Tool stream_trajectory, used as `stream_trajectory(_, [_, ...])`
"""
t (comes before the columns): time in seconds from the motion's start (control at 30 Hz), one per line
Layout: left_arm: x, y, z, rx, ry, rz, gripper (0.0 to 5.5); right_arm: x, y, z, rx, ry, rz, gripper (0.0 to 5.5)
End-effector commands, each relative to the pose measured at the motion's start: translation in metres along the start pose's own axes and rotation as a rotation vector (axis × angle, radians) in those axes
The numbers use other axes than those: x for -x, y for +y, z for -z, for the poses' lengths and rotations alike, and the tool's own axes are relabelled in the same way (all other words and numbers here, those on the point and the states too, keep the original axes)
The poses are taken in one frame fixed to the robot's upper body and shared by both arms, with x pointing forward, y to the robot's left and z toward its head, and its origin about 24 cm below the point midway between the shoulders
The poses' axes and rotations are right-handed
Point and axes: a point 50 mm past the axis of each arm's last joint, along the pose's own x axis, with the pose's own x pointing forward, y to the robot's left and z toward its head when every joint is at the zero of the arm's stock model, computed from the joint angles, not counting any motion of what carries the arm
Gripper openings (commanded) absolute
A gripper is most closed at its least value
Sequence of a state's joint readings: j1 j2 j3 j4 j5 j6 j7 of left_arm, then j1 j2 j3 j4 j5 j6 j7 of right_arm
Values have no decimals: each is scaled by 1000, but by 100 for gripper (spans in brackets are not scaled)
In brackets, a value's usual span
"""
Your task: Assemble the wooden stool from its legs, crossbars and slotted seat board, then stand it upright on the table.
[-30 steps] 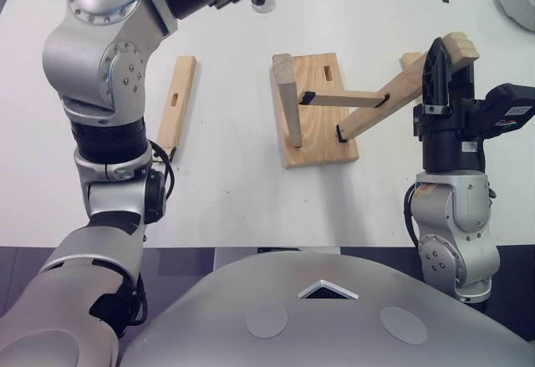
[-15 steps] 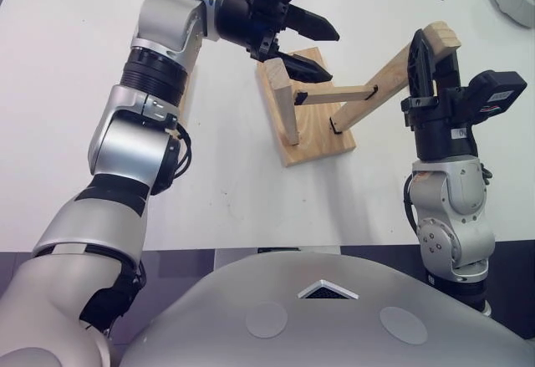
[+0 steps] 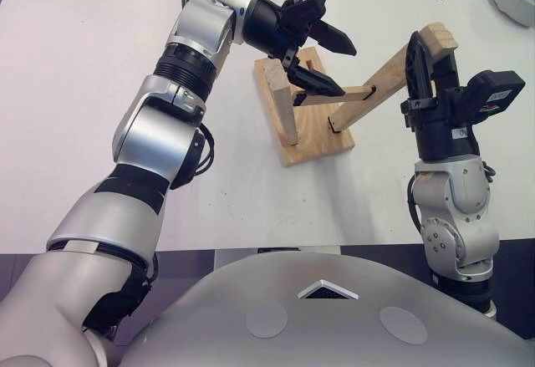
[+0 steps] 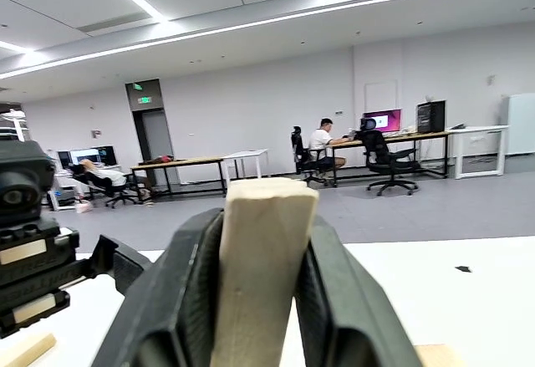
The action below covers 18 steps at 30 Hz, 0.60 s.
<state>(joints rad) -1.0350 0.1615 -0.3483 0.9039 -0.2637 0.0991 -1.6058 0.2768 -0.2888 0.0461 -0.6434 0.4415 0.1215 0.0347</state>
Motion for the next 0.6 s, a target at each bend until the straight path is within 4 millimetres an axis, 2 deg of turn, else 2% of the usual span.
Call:
stream_trajectory(0.03, [2, 1, 4, 64, 37, 0, 419, 44, -38, 75, 116, 519, 18, 112])
stream_trajectory(0.17, [1, 2, -4, 84, -6, 10, 419, 44, -40, 77, 112, 515, 18, 113])
stream_trajectory(0.3, [2, 0, 3, 107, 5, 7, 419, 39, -40, 78, 129, 512, 5, 113])
stream_trajectory(0.6, [13, 4, 12, 163, -13, -58, 419, 43, -45, 80, 147, 541, -32, 113])
